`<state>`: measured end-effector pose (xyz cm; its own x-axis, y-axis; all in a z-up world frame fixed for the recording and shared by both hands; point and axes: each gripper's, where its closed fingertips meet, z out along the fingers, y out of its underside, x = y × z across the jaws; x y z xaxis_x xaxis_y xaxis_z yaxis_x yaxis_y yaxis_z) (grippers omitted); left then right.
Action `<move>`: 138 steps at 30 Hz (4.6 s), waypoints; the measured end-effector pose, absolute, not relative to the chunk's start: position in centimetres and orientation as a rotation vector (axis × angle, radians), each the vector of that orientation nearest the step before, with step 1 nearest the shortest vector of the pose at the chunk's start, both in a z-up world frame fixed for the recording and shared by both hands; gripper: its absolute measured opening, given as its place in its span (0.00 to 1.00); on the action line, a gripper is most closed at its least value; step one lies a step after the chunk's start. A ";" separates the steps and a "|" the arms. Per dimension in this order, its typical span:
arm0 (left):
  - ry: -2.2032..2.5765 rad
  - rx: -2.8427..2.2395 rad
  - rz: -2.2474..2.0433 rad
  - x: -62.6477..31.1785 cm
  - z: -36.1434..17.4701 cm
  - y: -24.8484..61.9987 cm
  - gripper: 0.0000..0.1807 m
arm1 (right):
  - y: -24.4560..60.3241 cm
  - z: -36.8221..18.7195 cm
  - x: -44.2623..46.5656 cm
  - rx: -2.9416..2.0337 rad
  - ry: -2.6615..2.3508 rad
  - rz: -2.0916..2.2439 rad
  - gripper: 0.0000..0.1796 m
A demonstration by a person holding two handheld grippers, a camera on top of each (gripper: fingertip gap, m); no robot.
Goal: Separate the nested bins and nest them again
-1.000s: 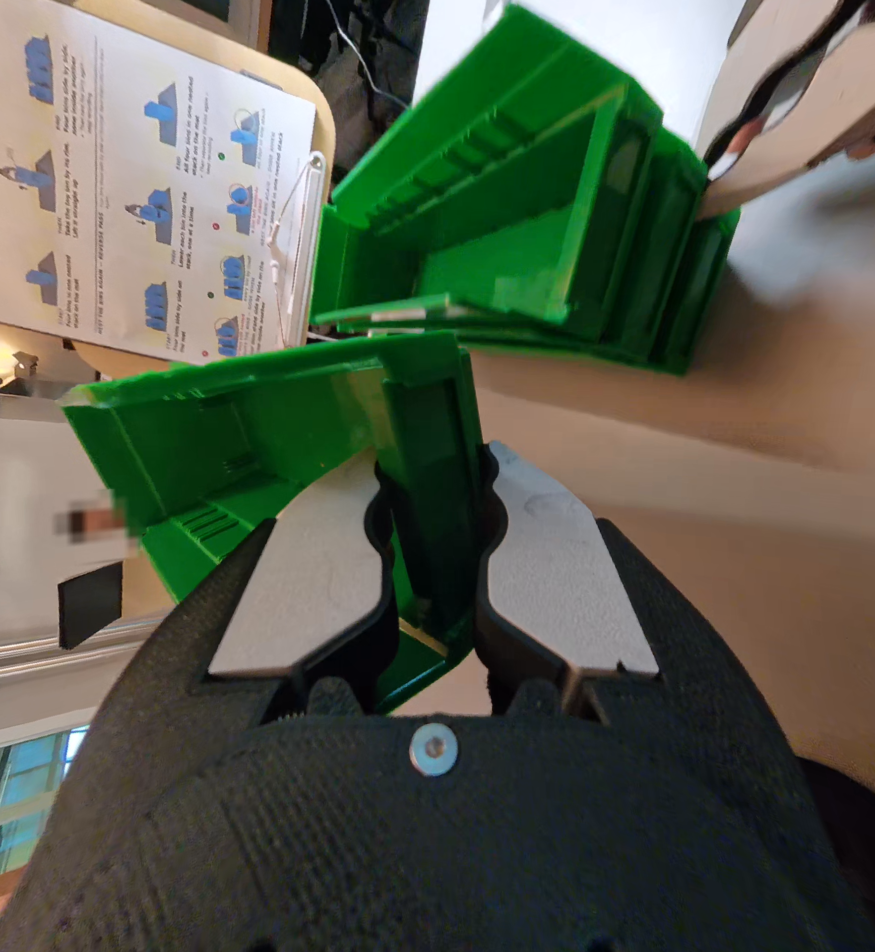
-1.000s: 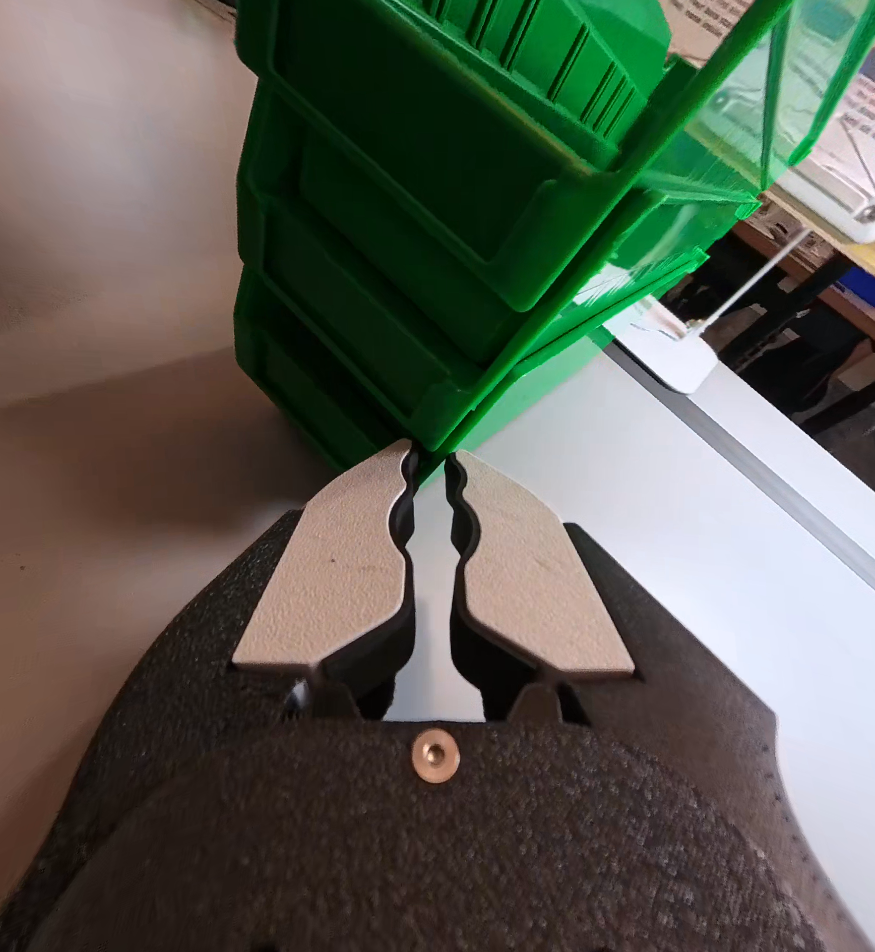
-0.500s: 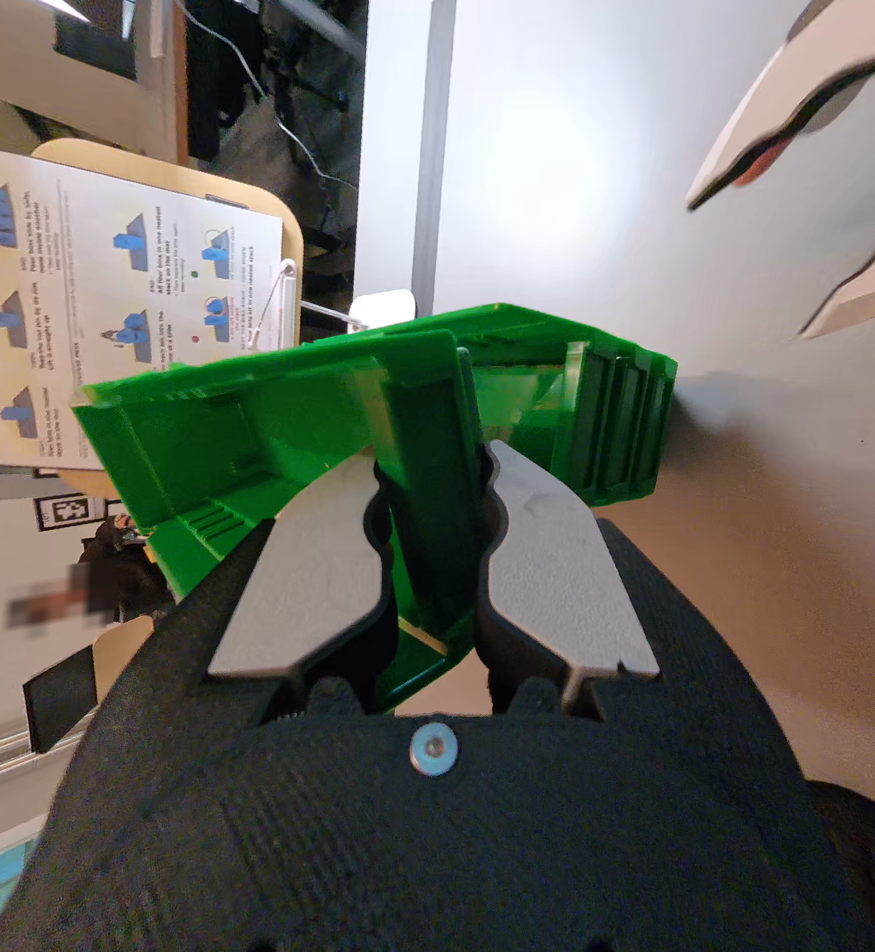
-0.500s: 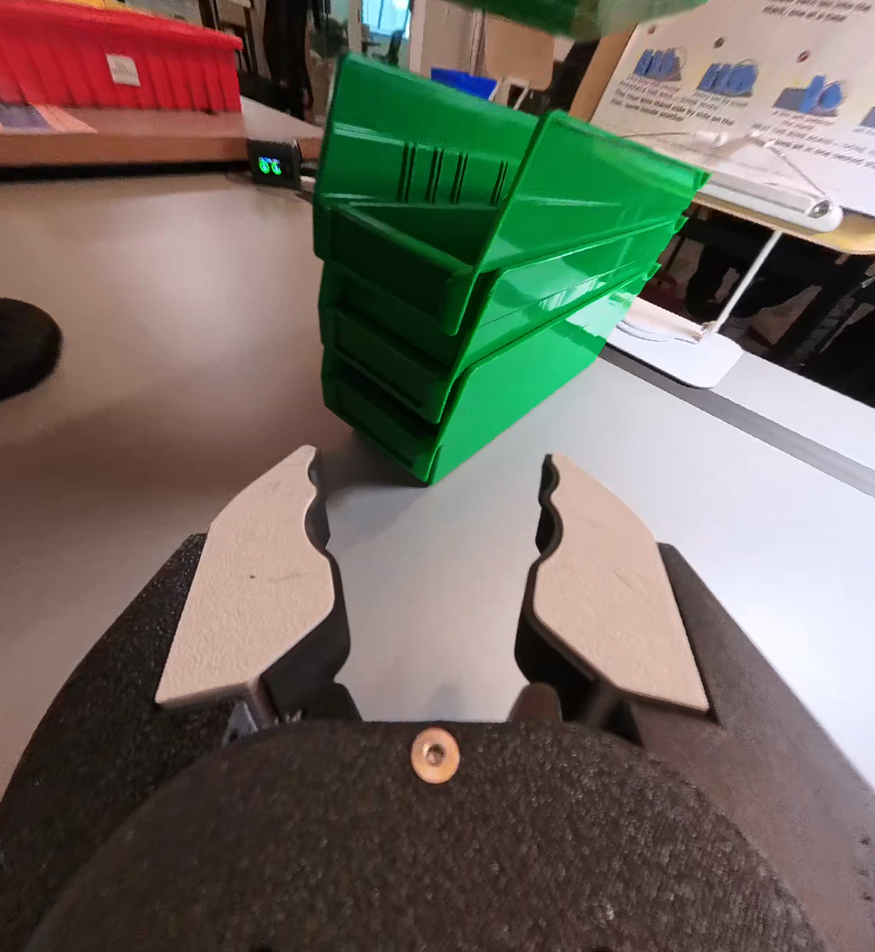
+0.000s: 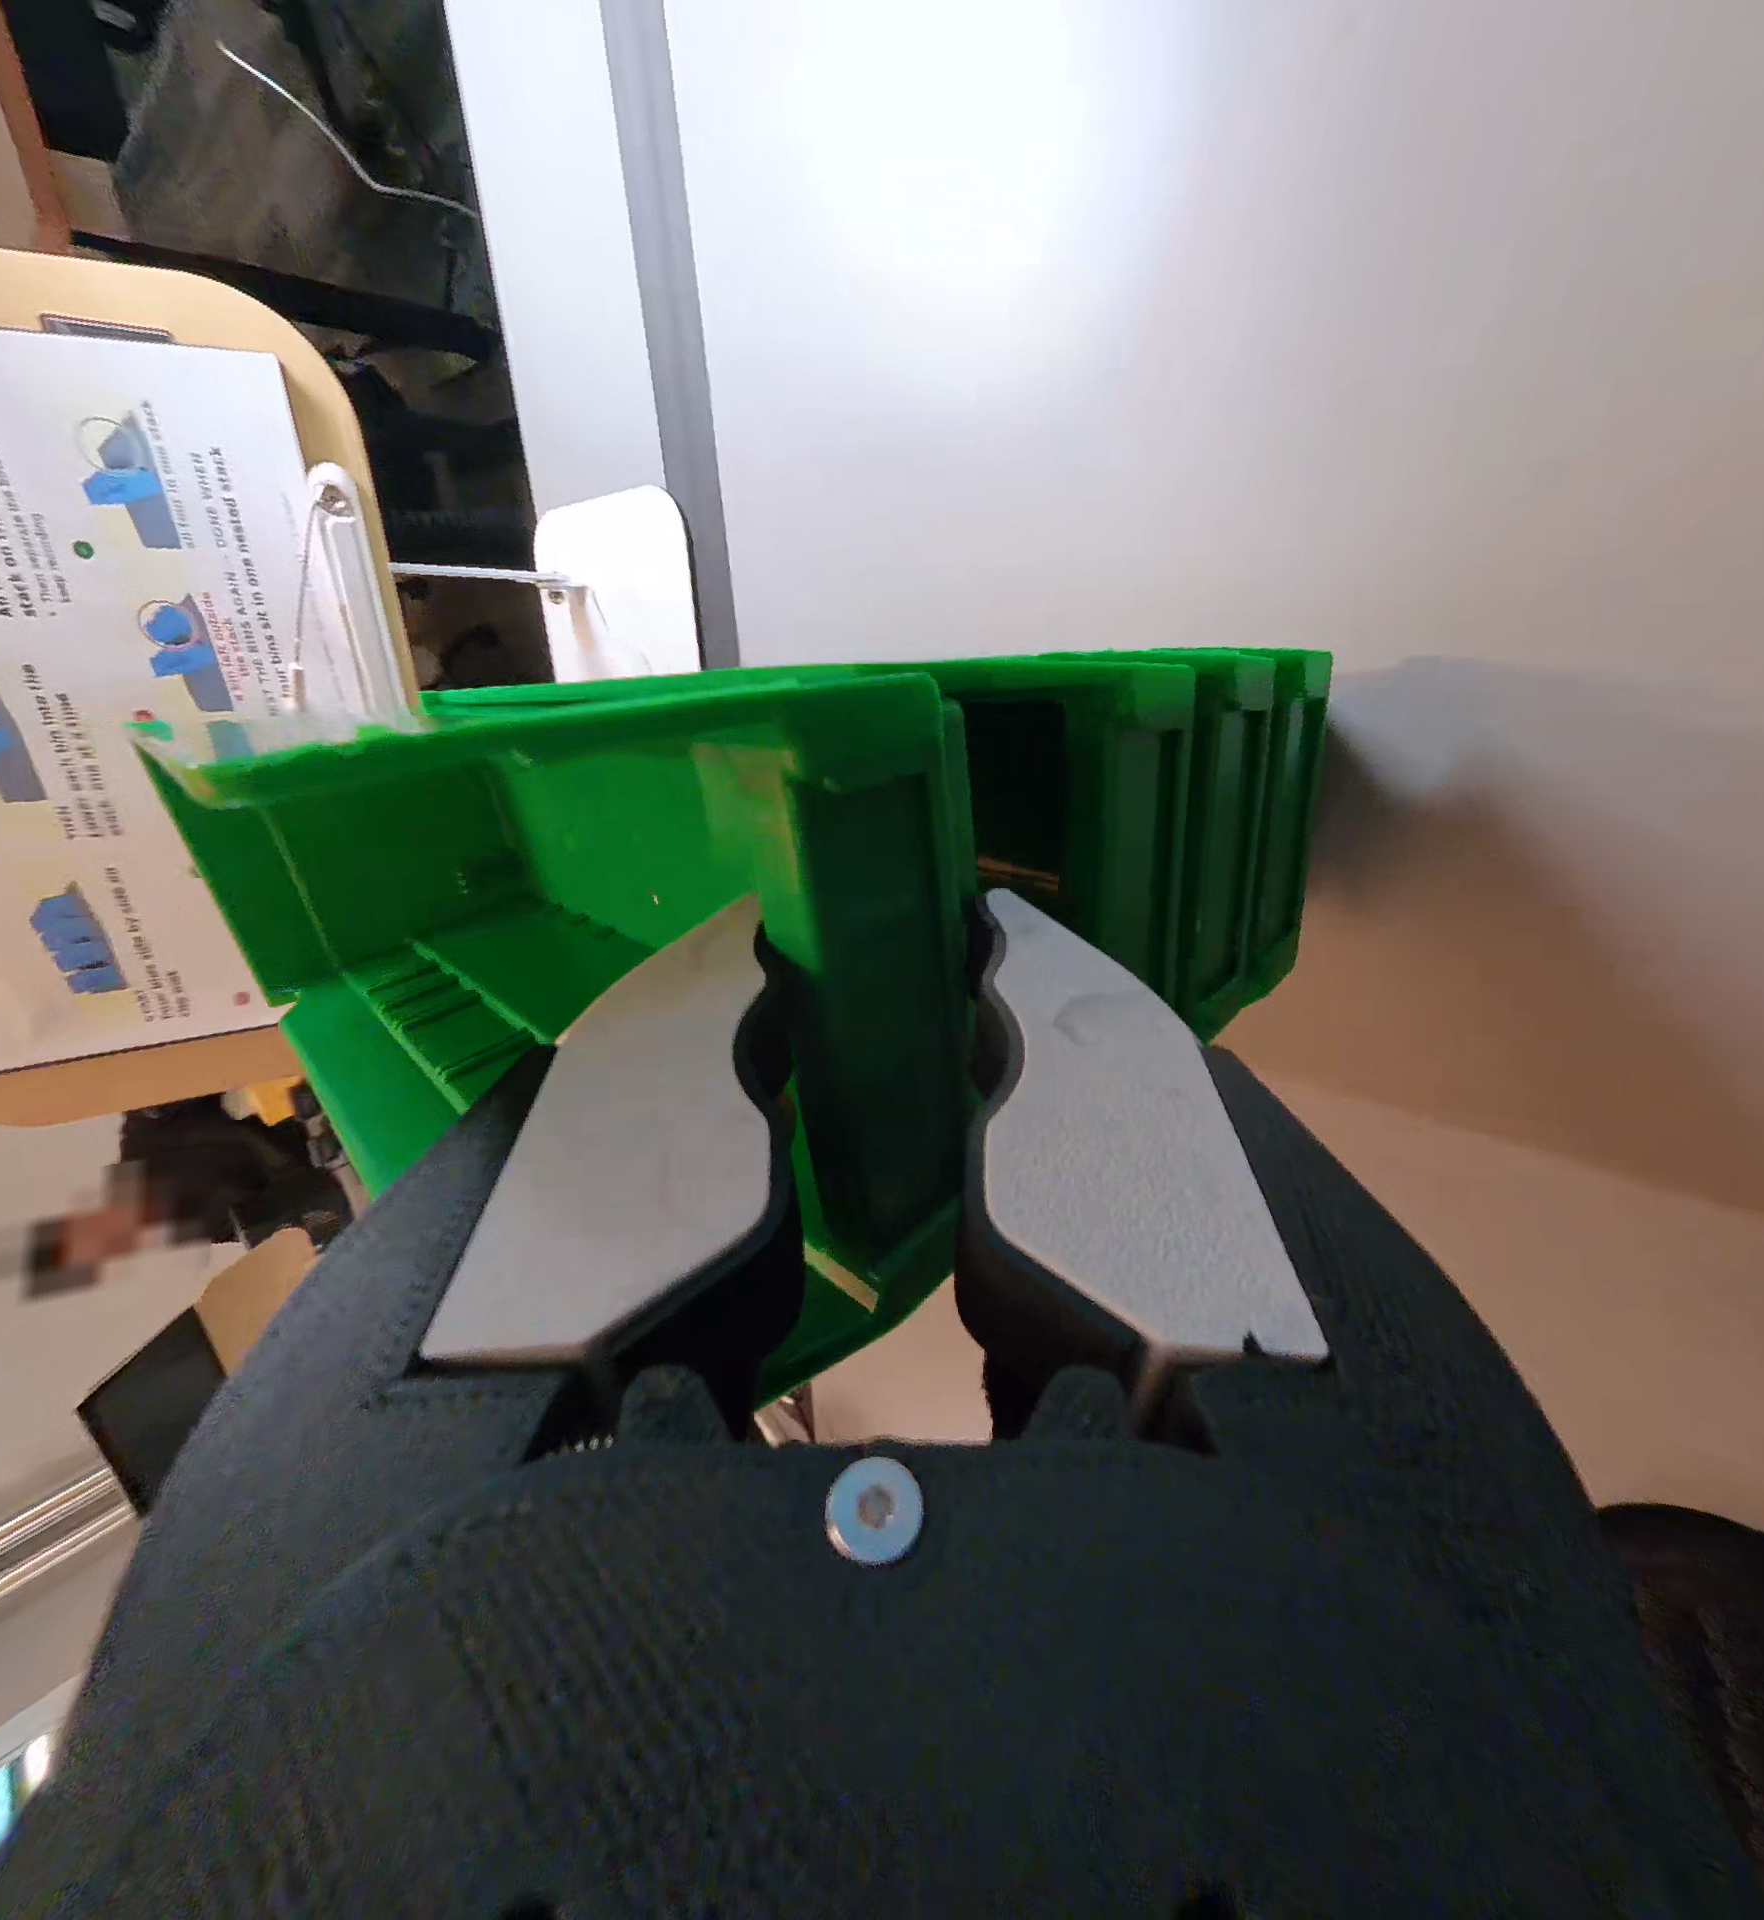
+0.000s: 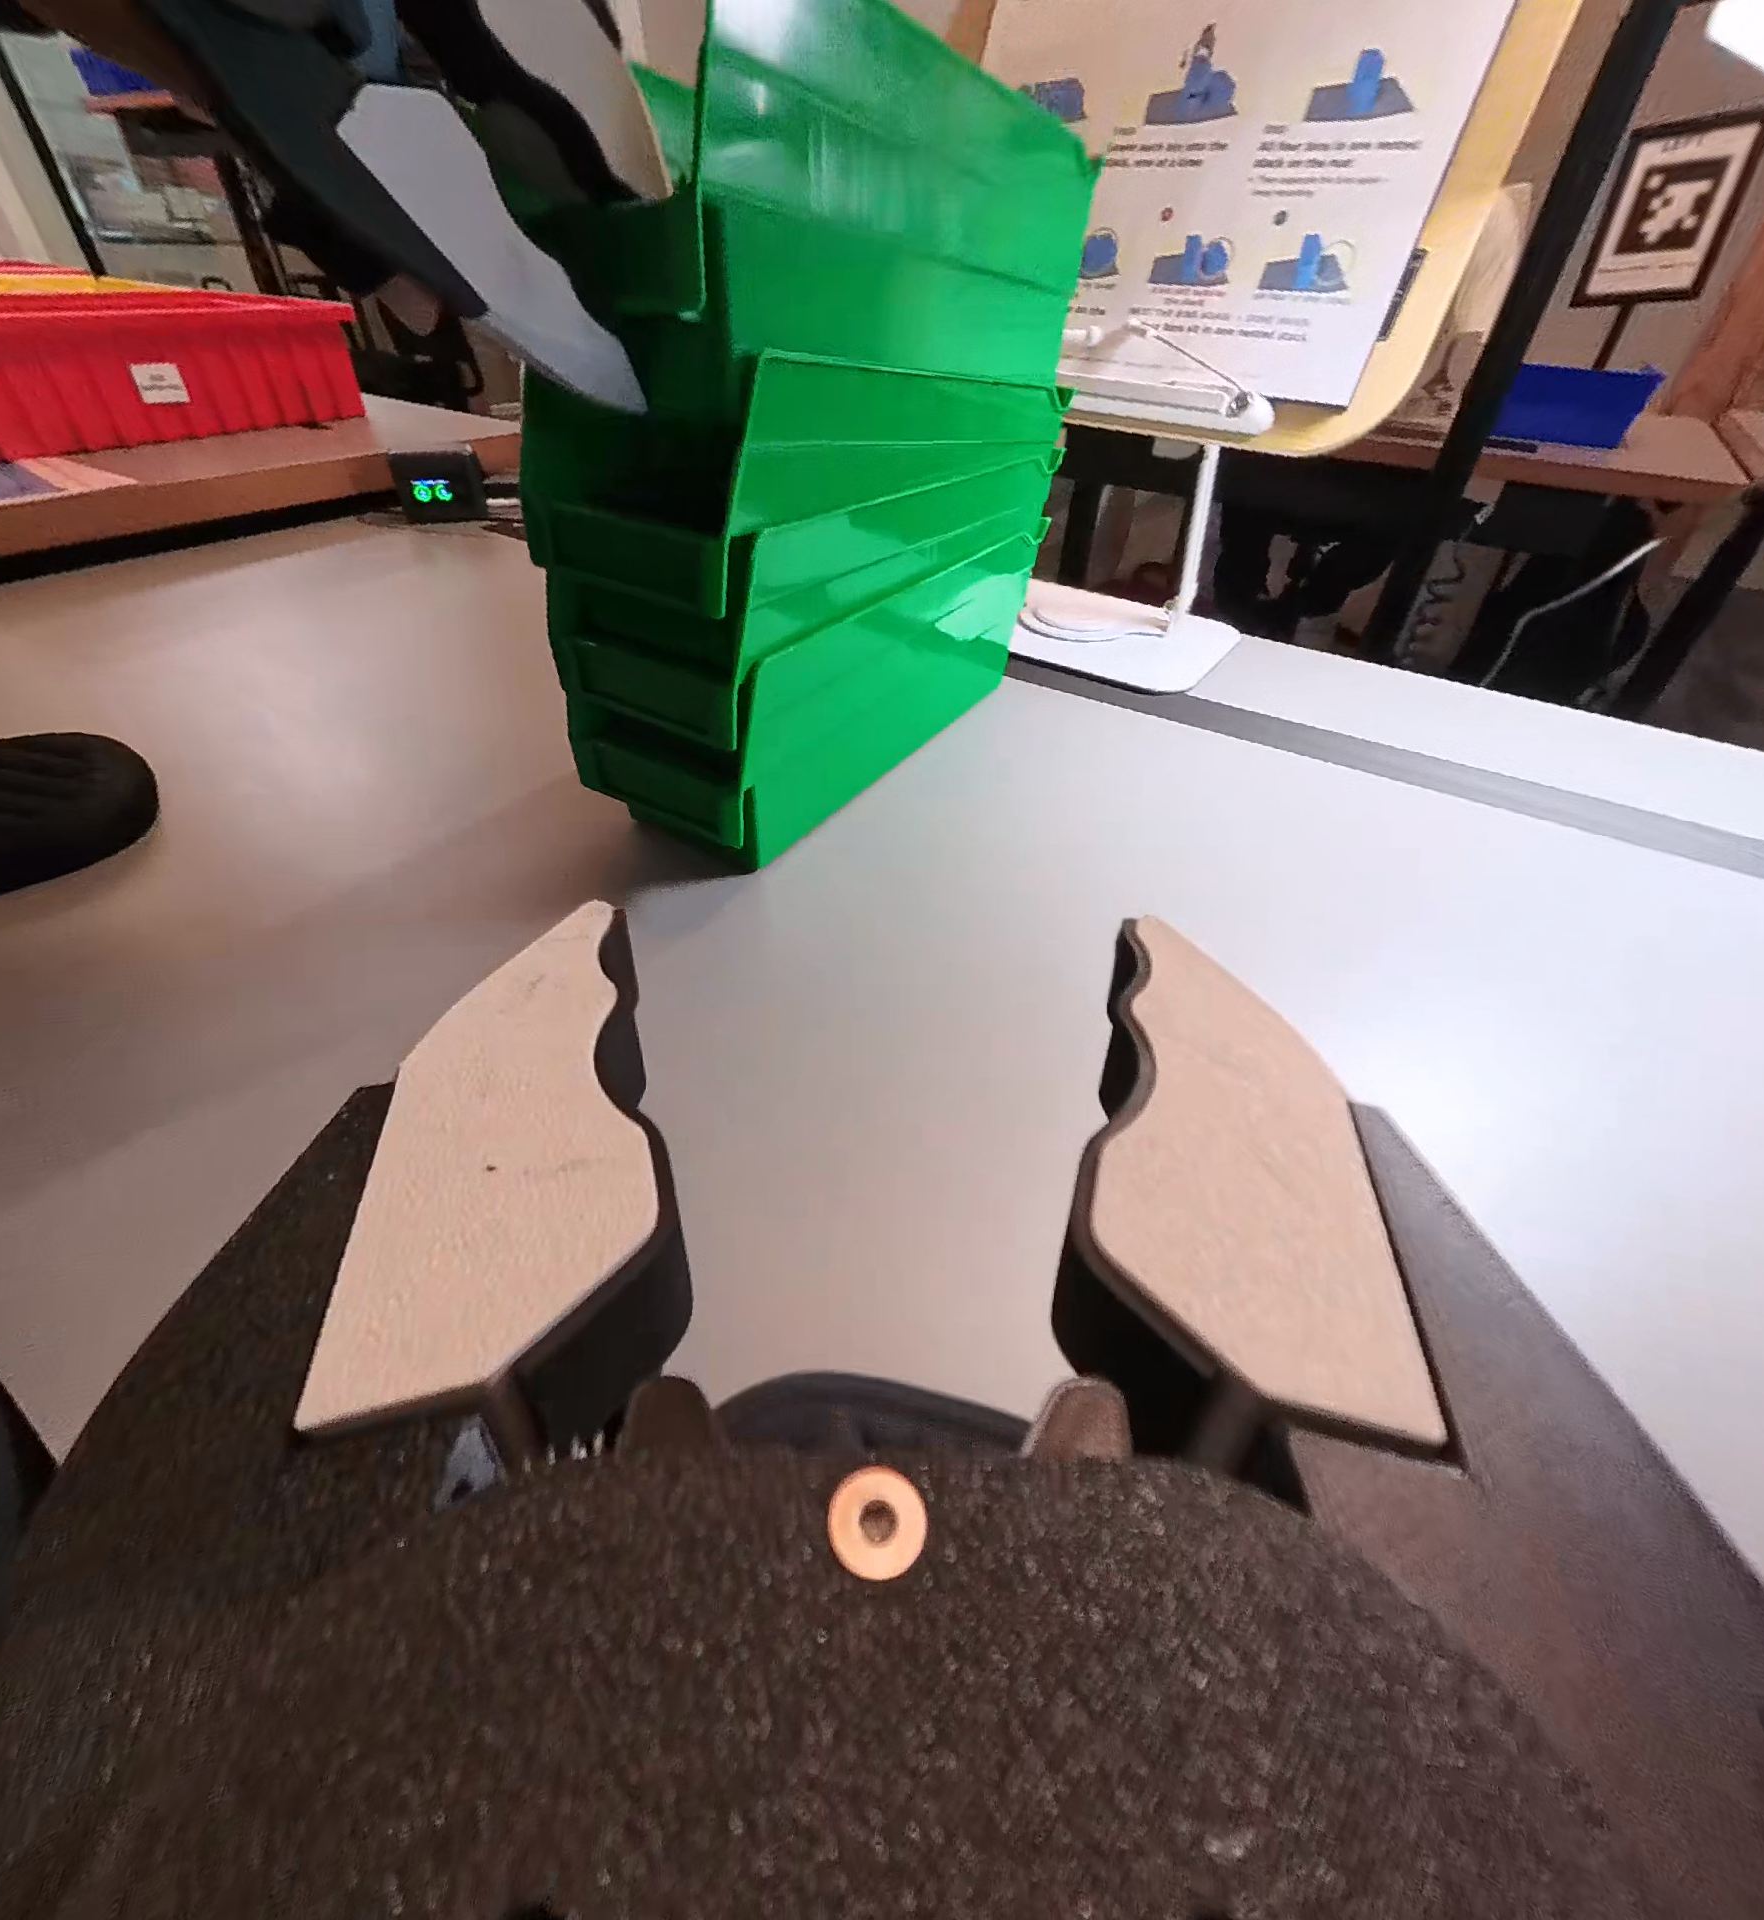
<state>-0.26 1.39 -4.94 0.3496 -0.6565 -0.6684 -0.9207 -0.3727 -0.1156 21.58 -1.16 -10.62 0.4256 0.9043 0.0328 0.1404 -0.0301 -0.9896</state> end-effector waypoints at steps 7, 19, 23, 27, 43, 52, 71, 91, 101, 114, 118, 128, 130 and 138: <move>1.392 -2.194 0.712 -1.0 -7.4 1.3 0.18 | -0.6 -11.0 22.1 -1.503 -0.940 0.835 0.47; 1.347 -2.064 0.670 -0.1 -6.1 1.4 0.26 | -1.2 -11.6 21.2 -1.499 -0.968 0.858 0.47; 1.188 -1.913 0.479 1.7 -2.0 0.0 0.28 | -1.1 -11.7 21.4 -1.499 -0.958 0.857 0.47; 0.969 -1.756 0.260 1.7 2.3 -2.7 0.28 | -1.0 -11.8 21.5 -1.500 -0.950 0.849 0.47; 0.248 -1.774 -0.065 -10.4 -11.0 -12.8 0.30 | -1.6 -11.9 19.4 -1.481 -1.019 0.796 0.46; 0.184 -1.770 -0.079 -10.9 -13.8 -13.3 0.29 | -4.1 -12.1 15.5 -1.389 -1.211 0.768 0.35; 0.213 -1.795 -0.042 -10.7 -14.4 -13.4 0.29 | -2.7 -4.5 -1.3 -0.780 -2.003 -0.125 0.24; 0.225 -1.783 -0.037 -10.6 -14.1 -13.7 0.27 | 0.2 -7.9 -2.5 -0.958 -2.182 -0.250 0.18; 0.221 -1.787 -0.033 -10.7 -14.2 -13.6 0.27 | 0.2 -5.0 -2.9 -0.951 -2.100 -0.199 0.18; 0.212 -1.782 -0.031 -10.9 -14.1 -13.7 0.27 | 1.6 4.5 -2.4 -0.859 -1.841 -0.212 0.18; 0.212 -1.781 -0.030 -10.9 -14.0 -13.7 0.27 | 2.8 5.1 0.1 -0.845 -1.811 -0.254 0.18; 0.209 -1.803 -0.033 -10.9 -14.5 -13.5 0.27 | 8.2 -3.7 9.0 -0.941 -1.839 -0.384 0.18; 0.209 -1.815 -0.034 -10.9 -14.7 -13.4 0.27 | 9.5 -6.3 10.8 -0.958 -1.865 -0.415 0.18; 0.203 -1.829 -0.035 -11.0 -15.0 -13.3 0.27 | 14.4 -14.8 16.4 -1.029 -1.893 -0.475 0.18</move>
